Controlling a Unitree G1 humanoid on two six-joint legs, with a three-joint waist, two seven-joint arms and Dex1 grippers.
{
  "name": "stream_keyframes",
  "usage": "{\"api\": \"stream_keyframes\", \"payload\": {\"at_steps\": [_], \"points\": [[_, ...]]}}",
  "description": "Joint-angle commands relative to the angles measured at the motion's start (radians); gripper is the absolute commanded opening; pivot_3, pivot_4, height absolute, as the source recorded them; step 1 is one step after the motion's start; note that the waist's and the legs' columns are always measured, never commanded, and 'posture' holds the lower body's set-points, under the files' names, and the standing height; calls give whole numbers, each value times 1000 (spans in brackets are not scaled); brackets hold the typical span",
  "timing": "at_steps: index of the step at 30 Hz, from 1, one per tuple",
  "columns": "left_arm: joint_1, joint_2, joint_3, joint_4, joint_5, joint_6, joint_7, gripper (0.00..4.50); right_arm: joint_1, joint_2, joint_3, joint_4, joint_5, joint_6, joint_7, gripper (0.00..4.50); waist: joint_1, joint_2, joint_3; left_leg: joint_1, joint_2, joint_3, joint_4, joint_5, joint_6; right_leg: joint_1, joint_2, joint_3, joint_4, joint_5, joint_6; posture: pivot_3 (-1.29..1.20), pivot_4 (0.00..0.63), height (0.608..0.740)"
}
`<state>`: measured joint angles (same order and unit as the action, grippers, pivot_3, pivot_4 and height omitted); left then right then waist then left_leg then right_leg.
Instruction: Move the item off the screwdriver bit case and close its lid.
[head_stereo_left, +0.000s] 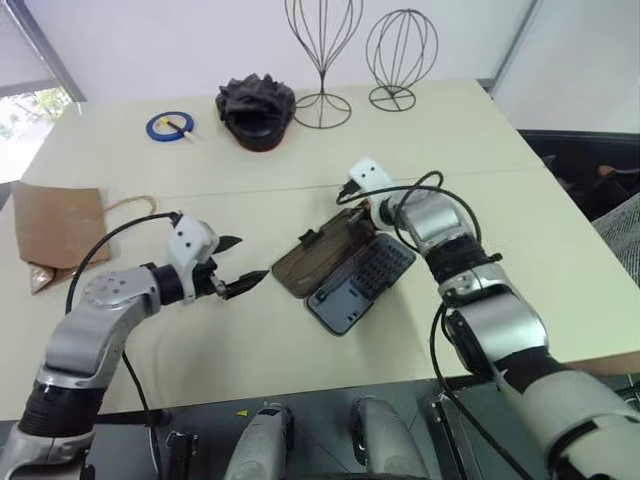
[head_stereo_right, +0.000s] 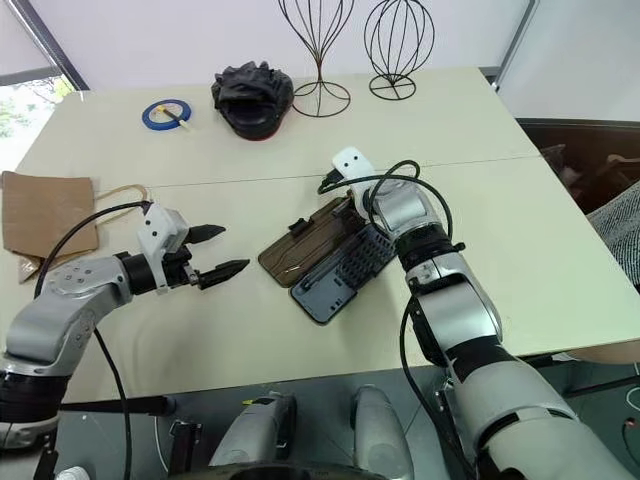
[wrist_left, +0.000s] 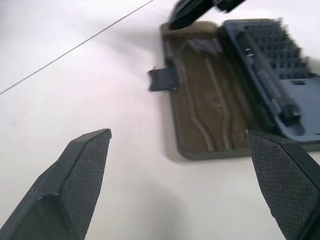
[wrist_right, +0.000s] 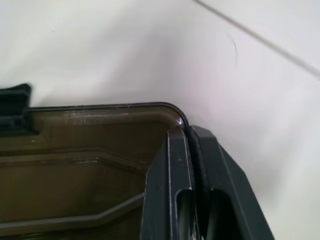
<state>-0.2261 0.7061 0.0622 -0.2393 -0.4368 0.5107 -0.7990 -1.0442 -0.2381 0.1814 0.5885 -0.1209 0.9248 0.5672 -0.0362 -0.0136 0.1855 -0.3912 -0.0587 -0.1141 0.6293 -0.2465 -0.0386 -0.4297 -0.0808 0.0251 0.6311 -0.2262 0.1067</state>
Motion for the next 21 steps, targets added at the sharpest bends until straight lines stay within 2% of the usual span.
{"api": "stream_keyframes", "payload": {"at_steps": [1,5,10,16,21], "points": [[-21,3,23,3,14,-37,-3,4500,34,5,-44,-160,32,229,-38,32,-2,0,0,0,0,0,0,0,0,0,0,0,0,0,0,0,150,740],[-29,-1,19,12,22,-45,-4,4500,48,50,-152,-273,40,450,-155,32,-6,0,0,0,0,0,-1,0,0,-1,0,0,0,0,0,0,150,740],[-36,-9,5,16,32,-47,-4,4500,17,167,-381,-337,-6,661,-346,32,-5,0,0,0,1,0,-1,0,0,-1,0,0,1,0,0,0,150,740],[-42,-14,-8,17,42,-43,-16,4500,-21,336,-639,-385,-82,690,-532,32,-7,0,0,0,0,0,-1,0,0,-1,0,0,1,0,0,0,150,740],[-51,-15,-14,22,46,-41,-21,4500,-46,416,-757,-412,-134,690,-612,32,-8,0,0,0,0,0,-1,0,0,-1,1,0,1,0,0,0,150,740]]}}
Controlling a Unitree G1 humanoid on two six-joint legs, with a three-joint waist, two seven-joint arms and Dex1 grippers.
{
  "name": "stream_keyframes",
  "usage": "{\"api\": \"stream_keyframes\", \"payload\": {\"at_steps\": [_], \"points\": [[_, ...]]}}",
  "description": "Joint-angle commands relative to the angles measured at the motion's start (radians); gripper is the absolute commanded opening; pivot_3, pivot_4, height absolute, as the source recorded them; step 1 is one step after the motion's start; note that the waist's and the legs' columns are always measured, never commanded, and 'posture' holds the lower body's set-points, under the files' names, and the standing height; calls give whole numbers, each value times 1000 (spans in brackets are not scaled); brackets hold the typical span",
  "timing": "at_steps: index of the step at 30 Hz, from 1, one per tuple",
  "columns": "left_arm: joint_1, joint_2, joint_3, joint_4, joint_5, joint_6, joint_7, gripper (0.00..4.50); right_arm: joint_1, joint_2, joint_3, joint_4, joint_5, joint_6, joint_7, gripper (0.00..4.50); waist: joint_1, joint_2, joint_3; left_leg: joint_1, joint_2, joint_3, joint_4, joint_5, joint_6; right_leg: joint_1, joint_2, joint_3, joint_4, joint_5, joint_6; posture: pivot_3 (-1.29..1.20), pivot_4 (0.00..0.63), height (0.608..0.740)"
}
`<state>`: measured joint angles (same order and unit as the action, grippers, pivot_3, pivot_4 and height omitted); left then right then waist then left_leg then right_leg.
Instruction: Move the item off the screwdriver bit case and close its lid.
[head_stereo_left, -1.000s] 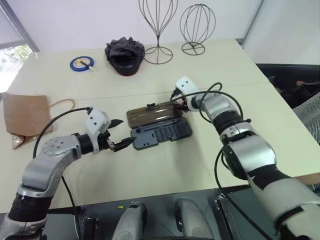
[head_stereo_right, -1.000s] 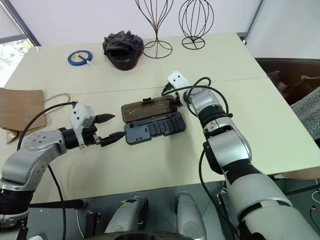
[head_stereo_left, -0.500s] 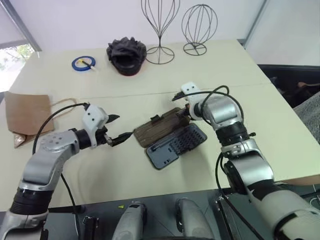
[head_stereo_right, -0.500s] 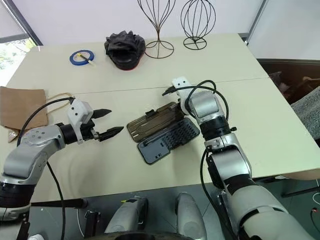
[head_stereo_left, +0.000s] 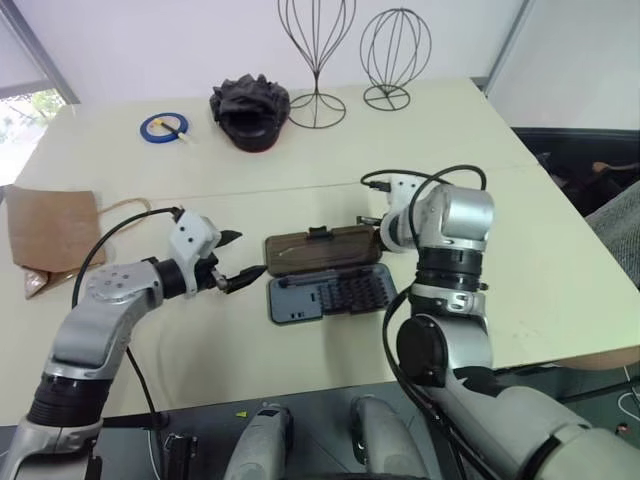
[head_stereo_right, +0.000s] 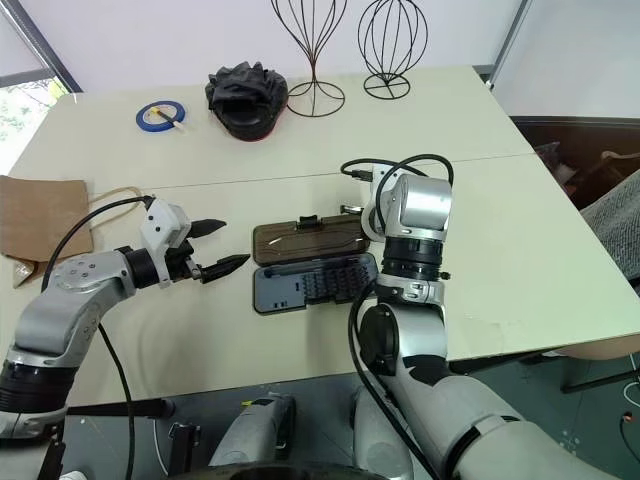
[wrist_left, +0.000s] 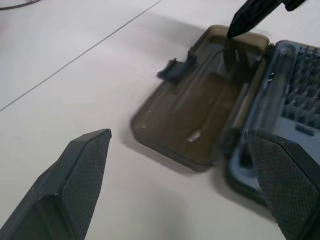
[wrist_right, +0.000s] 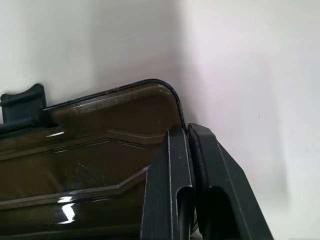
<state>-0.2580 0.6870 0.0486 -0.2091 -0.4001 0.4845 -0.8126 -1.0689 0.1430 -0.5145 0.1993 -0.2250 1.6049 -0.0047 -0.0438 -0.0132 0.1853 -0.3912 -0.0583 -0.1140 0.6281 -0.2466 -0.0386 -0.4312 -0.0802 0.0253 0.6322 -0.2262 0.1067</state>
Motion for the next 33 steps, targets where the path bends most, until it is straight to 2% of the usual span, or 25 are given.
{"api": "stream_keyframes", "payload": {"at_steps": [1,4,10,18,22,28,33], "points": [[-20,4,-1,-8,10,-15,-9,4500,-24,50,-78,-30,-41,10,-50,32,0,0,0,0,0,0,0,0,0,0,0,0,0,0,0,0,150,740],[-25,3,-2,-4,14,-17,-13,4500,-24,92,-103,-59,-70,10,-65,32,1,0,0,0,0,0,0,0,0,0,0,0,0,0,0,0,150,740],[-34,-8,-3,3,25,-25,-13,4500,-1,138,-74,-86,-85,10,-24,32,0,0,0,0,0,1,0,0,0,0,0,0,0,0,0,0,150,740],[-41,-14,-2,8,38,-32,-13,4500,79,163,99,-113,-104,10,148,32,-6,1,0,0,0,1,-1,0,0,-1,1,0,0,0,0,0,150,740],[-34,-15,2,0,42,-31,-12,4500,91,161,140,-114,-135,10,227,32,-5,1,0,0,0,1,-2,0,0,-1,1,0,0,0,0,0,150,740],[-23,-14,8,-12,42,-28,-7,4500,94,171,159,-106,-239,10,336,32,-2,1,0,0,0,1,-1,0,0,-1,1,0,0,0,0,0,150,740],[-15,-13,11,-21,41,-26,-3,4500,89,191,150,-91,-384,10,438,32,-1,1,0,0,-1,1,-1,0,0,-1,1,0,0,0,0,0,150,740]]}}
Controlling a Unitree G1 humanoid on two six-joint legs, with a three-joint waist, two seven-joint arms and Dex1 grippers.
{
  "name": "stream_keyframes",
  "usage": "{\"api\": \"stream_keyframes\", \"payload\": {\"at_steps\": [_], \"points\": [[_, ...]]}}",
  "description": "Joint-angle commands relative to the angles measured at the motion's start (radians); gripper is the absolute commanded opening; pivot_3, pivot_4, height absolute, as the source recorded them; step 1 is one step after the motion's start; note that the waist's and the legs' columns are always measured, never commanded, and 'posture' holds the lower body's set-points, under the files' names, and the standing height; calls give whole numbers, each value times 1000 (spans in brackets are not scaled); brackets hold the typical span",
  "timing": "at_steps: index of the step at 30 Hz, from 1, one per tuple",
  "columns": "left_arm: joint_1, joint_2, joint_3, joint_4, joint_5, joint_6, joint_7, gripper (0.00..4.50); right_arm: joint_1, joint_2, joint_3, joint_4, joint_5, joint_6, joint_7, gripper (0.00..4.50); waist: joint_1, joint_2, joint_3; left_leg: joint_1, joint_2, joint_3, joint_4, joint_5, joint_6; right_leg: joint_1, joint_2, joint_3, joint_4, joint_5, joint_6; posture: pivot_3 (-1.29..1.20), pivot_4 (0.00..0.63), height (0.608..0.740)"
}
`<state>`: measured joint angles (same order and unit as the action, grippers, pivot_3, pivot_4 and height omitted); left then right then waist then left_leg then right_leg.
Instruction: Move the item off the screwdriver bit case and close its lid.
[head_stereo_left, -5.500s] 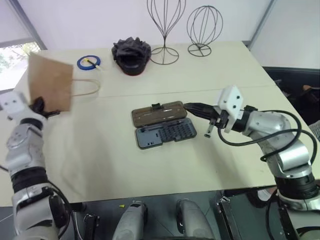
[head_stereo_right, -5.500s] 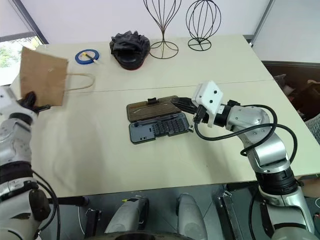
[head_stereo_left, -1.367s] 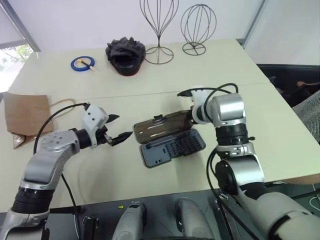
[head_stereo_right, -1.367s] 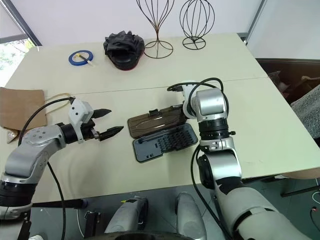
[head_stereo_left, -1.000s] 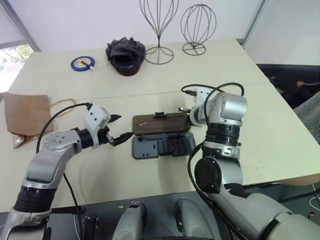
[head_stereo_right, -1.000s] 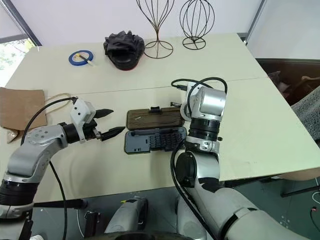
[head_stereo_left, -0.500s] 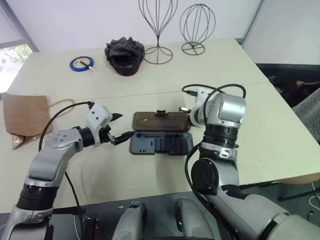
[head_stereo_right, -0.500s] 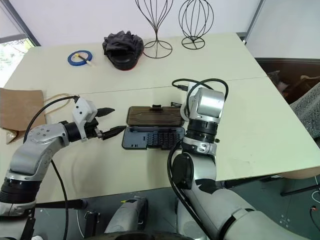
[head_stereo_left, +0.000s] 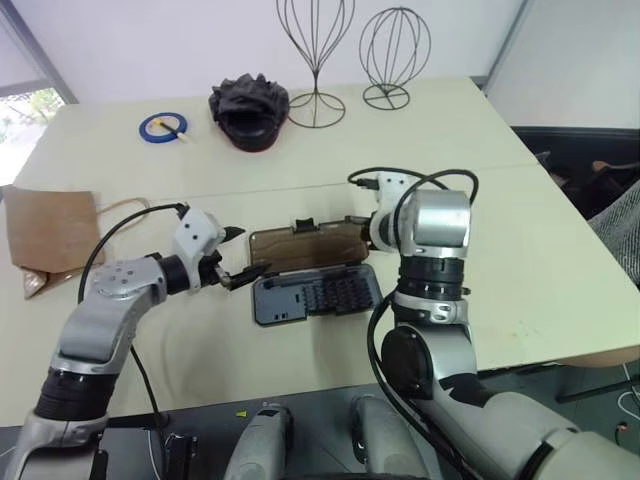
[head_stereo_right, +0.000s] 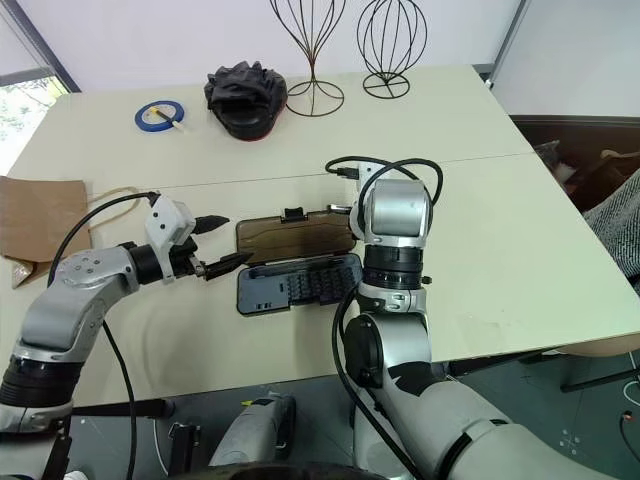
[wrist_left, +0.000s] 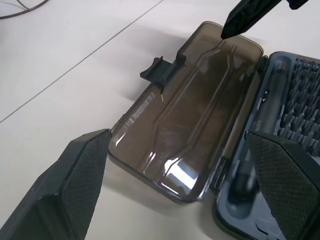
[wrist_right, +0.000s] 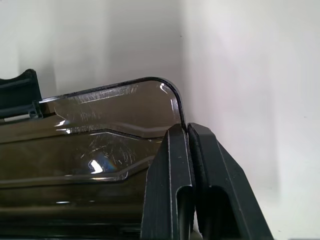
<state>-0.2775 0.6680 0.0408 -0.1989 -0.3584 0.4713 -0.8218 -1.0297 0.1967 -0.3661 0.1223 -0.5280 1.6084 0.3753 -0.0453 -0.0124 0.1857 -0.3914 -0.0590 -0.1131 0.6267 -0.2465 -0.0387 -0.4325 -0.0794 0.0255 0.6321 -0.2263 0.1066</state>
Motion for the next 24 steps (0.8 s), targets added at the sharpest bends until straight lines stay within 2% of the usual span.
{"api": "stream_keyframes", "payload": {"at_steps": [1,5,7,11,14,18,19,20,21,22,24], "points": [[5,6,19,-30,0,-13,7,4500,49,136,9,-9,-108,6,87,32,0,0,0,0,0,0,0,0,0,0,0,0,0,0,0,0,150,740],[6,5,18,-31,0,-12,10,4500,58,114,63,11,-209,6,231,32,0,0,0,0,0,0,0,0,0,0,0,0,0,0,0,0,150,740],[5,4,15,-30,1,-12,10,4500,42,157,-18,-13,-261,6,258,32,0,0,0,0,0,0,0,0,0,0,0,0,0,0,0,0,150,740],[-1,4,11,-25,2,-13,10,4500,36,166,-18,5,-367,6,357,32,1,0,0,0,-1,0,0,0,0,0,0,0,0,0,0,0,150,740],[-5,4,9,-22,3,-14,9,4500,36,171,5,11,-427,6,440,897,0,0,0,0,-1,0,0,0,0,0,0,0,0,0,0,0,150,740],[-8,3,7,-20,4,-14,9,4500,43,167,44,20,-496,6,541,2909,-1,0,0,0,-1,0,0,0,0,0,0,0,0,0,0,0,150,740],[-11,2,5,-18,5,-15,8,4500,46,159,67,24,-502,6,570,3297,-2,0,0,0,-1,0,0,0,0,-1,0,0,0,0,0,0,150,740],[-12,1,4,-17,5,-16,8,4500,52,152,94,26,-508,6,599,3889,-3,0,0,0,-1,0,0,0,0,-1,0,0,0,0,0,0,150,740],[-13,1,4,-15,6,-17,8,4500,55,147,113,29,-516,6,625,4244,-3,0,0,0,-1,0,0,0,0,-1,0,0,0,0,0,0,150,740],[-13,1,3,-16,6,-17,9,4500,59,144,131,32,-525,6,651,4423,-3,0,0,0,-1,0,0,0,0,-1,0,0,0,0,0,0,150,740],[-12,0,4,-17,7,-18,9,4500,68,134,166,32,-538,6,693,4423,-2,0,0,0,-1,0,0,0,-1,-1,0,0,0,0,0,0,150,740]]}}
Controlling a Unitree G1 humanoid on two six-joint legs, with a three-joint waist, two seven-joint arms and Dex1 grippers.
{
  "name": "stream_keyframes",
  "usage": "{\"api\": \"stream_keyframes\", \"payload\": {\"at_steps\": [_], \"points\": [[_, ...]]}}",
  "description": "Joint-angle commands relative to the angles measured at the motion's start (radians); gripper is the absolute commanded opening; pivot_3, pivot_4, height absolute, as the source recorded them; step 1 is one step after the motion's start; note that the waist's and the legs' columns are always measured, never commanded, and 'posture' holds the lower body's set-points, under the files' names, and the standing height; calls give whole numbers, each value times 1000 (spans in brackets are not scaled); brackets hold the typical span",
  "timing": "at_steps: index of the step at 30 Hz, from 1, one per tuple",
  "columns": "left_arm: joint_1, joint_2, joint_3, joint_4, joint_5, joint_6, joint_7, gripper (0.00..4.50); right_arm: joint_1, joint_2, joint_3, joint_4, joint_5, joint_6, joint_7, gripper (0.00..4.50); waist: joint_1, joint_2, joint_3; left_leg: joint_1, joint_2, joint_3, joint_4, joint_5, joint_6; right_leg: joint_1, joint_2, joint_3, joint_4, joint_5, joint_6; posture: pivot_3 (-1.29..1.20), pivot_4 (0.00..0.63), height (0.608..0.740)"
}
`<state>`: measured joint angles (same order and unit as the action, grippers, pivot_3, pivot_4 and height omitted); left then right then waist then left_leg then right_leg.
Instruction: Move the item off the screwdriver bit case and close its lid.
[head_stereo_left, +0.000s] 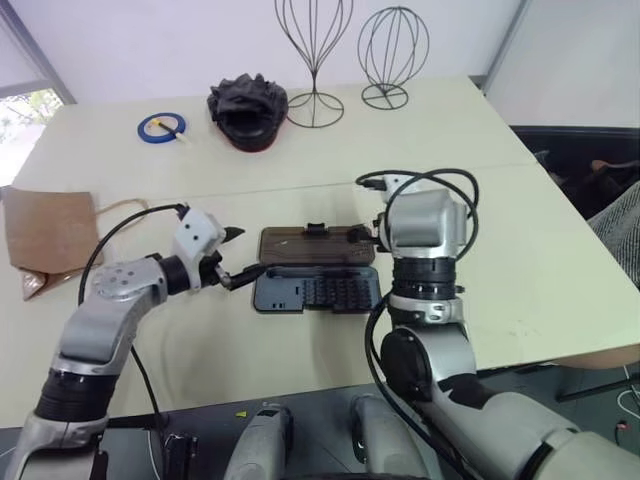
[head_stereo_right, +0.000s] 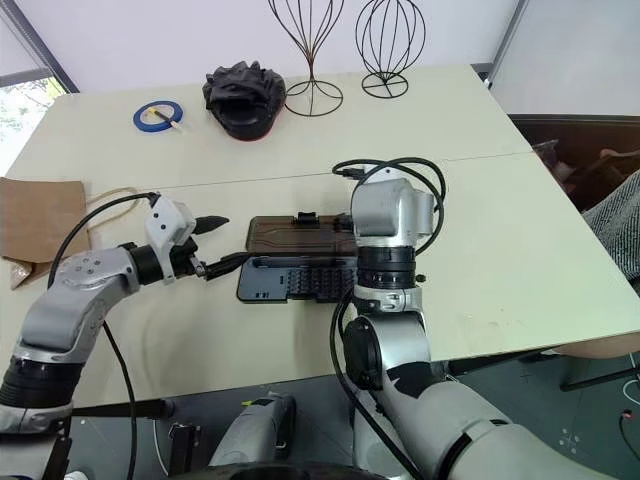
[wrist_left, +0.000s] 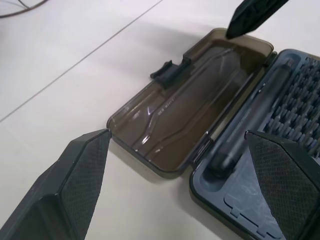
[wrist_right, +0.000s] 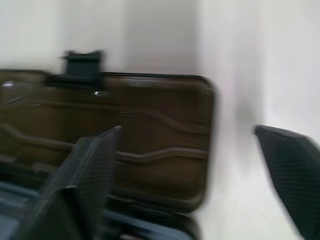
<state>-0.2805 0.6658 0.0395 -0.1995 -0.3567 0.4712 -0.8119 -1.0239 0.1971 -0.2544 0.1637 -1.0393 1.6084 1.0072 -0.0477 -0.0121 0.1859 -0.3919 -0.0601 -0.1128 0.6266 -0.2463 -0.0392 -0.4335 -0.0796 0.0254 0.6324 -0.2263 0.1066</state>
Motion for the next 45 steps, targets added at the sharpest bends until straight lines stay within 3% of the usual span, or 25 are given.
{"api": "stream_keyframes", "payload": {"at_steps": [1,6,9,13,17,25,33,45], "points": [[-8,2,6,-17,5,-18,-1,4500,68,123,76,-14,-25,6,78,4423,1,0,0,0,0,0,0,0,0,0,0,0,0,0,0,0,150,740],[7,3,15,-40,-12,-3,-2,4500,85,-69,300,-173,177,6,119,4423,1,0,0,0,0,-2,0,0,0,0,0,0,0,0,0,0,150,740],[31,4,53,-83,-71,40,-10,4500,82,-152,262,-303,346,-127,126,4423,3,0,1,-2,1,-3,0,1,-1,-1,-2,0,0,0,0,0,150,740],[66,30,95,-171,-169,116,-39,4500,98,-234,226,-343,492,-336,19,4423,3,0,0,-1,1,-3,1,1,-1,0,-2,-1,-1,0,0,0,150,740],[87,56,101,-226,-222,165,-57,4500,130,-278,224,-344,581,-510,-113,4423,-1,0,0,0,2,-2,-1,1,-1,0,-1,0,-1,0,0,0,150,740],[67,34,32,-239,-224,187,-42,4500,177,-362,269,-310,721,-647,-231,4423,5,0,0,-1,2,-2,0,1,-1,1,-1,0,-1,0,0,0,150,740],[69,29,-36,-185,-144,109,-55,4500,195,-412,299,-303,826,-675,-301,4423,4,0,0,0,2,-2,0,1,-1,1,-1,0,-1,0,0,0,150,740],[29,-4,-44,-118,-117,70,-53,4500,204,-455,318,-321,934,-658,-375,4423,6,0,0,-1,2,-2,0,1,-1,1,-1,0,-1,0,0,0,150,740]]}}
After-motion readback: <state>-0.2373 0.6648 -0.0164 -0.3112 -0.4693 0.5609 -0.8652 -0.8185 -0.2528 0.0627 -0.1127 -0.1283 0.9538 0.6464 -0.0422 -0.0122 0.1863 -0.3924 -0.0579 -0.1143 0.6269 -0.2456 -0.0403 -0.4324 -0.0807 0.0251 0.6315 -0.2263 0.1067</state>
